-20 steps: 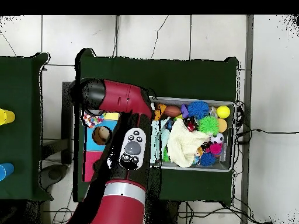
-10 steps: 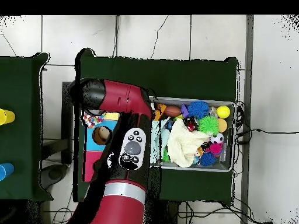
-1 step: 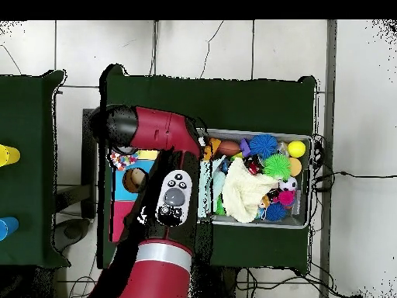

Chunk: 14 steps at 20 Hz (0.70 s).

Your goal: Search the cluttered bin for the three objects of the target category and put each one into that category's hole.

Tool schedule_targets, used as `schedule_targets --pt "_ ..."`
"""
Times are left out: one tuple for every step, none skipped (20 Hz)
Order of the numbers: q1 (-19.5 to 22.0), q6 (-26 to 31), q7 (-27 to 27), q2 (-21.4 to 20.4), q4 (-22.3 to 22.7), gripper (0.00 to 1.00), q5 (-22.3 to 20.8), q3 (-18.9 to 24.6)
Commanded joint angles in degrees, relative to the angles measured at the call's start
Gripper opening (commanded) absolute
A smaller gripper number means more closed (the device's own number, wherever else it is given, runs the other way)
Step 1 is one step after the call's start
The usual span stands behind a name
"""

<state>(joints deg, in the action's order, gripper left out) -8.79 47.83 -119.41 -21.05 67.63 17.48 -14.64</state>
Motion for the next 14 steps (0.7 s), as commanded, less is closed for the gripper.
schedule_targets --pt "0.32 -4.79 3.33 3.39 3.05 0.0 -7.38 5.47" --pt "0.51 -5.2 3.87 3.32 3.11 0.0 -7.77 5.8" --pt "0.71 -5.61 4.41 3.26 3.18 0.0 -8.16 6.12" --pt "0.81 -6.01 5.06 3.08 3.27 0.0 -8.75 6.35" --pt "0.89 -6.39 5.6 3.0 3.1 0.0 -9.48 6.46" --pt "0.85 -6.51 5.89 2.8 3.19 0.0 -9.87 6.46" --pt "0.93 -6.8 6.5 2.8 2.79 0.0 -10.66 6.5" --pt "1.0 -7.08 7.11 2.79 2.39 0.0 -11.45 6.54" --pt "1.08 -7.33 7.36 2.81 2.1 0.0 -12.09 6.63" --pt "1.16 -7.59 7.61 2.84 1.81 0.0 -12.73 6.71" --pt "1.35 -7.6 7.89 3.08 1.53 0.0 -12.83 6.91" --pt "1.72 -7.72 8.0 2.98 1.79 0.0 -12.9 7.5" --pt "2.09 -7.83 8.1 2.88 2.05 0.0 -12.98 8.08" --pt "2.67 -7.75 8.43 2.95 1.94 0.0 -13.03 8.84"
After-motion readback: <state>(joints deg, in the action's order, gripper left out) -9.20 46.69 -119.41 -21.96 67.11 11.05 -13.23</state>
